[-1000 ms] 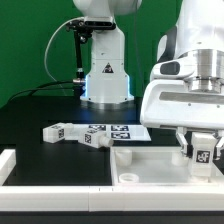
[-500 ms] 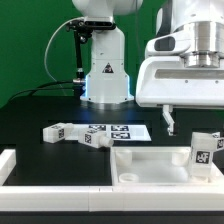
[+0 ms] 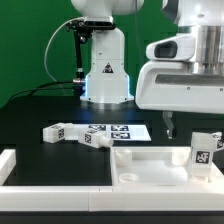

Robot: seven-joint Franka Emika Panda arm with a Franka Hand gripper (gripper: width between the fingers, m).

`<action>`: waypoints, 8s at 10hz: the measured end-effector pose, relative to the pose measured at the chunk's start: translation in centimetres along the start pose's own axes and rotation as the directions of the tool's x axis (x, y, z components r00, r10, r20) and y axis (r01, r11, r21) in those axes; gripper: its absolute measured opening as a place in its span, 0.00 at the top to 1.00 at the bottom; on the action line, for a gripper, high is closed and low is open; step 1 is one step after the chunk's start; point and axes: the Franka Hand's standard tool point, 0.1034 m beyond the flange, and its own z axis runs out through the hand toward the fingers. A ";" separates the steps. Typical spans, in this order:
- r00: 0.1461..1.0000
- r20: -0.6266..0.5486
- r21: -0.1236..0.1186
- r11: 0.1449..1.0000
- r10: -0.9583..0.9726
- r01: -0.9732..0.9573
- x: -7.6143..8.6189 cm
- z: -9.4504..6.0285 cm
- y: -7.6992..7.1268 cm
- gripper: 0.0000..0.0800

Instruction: Assemble one leg

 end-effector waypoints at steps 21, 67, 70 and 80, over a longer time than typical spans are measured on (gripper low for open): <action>0.472 0.004 0.052 0.471 0.882 -0.880 1.4 0.8 1.2 0.41; 0.723 -0.089 0.115 0.728 0.685 -0.675 0.1 1.6 -0.2 0.64; 0.332 0.014 0.133 0.327 0.943 -0.936 0.0 1.7 -0.1 0.64; 0.691 -0.034 0.159 0.686 0.722 -0.710 0.3 1.6 0.4 0.19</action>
Offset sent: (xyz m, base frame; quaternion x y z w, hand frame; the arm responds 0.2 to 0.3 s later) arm 0.0000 0.0000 0.0000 0.0000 0.0000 0.0000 1.0000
